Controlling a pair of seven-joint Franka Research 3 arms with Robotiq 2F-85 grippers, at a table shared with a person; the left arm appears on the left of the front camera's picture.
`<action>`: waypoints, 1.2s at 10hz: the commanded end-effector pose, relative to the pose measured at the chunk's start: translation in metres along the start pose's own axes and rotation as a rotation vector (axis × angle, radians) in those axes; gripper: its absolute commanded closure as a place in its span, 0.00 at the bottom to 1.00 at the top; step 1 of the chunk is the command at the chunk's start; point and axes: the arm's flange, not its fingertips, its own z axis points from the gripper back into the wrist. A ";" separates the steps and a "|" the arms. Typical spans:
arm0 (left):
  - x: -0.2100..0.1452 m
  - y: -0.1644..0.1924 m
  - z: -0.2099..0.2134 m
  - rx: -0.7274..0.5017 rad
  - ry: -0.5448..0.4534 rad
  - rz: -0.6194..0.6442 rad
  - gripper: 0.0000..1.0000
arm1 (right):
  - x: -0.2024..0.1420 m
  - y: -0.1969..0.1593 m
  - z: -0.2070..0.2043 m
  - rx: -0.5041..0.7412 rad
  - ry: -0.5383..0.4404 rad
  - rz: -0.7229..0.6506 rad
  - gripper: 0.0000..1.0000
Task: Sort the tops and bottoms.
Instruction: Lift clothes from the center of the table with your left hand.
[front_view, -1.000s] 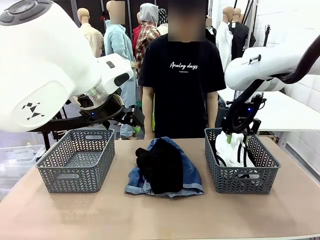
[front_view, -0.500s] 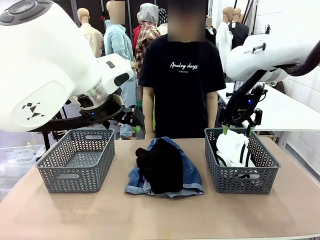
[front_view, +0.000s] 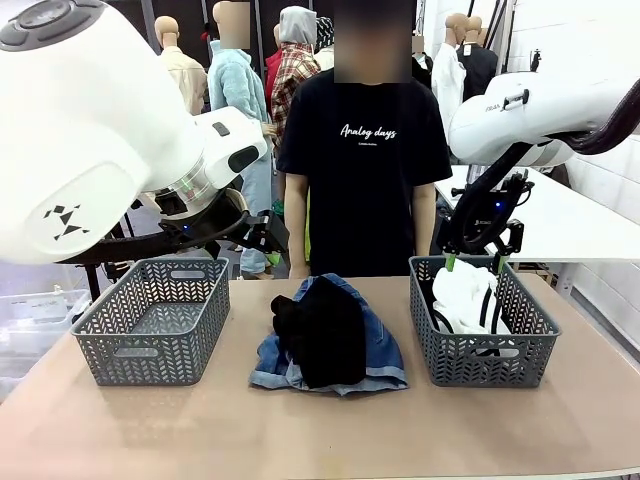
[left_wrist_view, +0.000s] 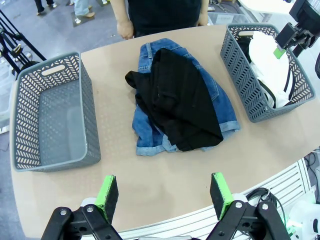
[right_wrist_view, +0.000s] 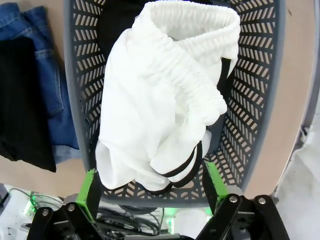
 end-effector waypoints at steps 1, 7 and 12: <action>0.000 0.003 0.000 -0.010 -0.003 0.001 0.04 | 0.002 0.000 -0.001 0.001 -0.009 0.006 0.00; 0.000 0.003 0.000 -0.010 -0.003 0.001 0.04 | 0.002 0.000 -0.001 0.001 -0.009 0.006 0.00; 0.000 0.003 0.000 -0.010 -0.003 0.001 0.04 | -0.020 0.021 0.009 0.019 -0.104 0.181 0.00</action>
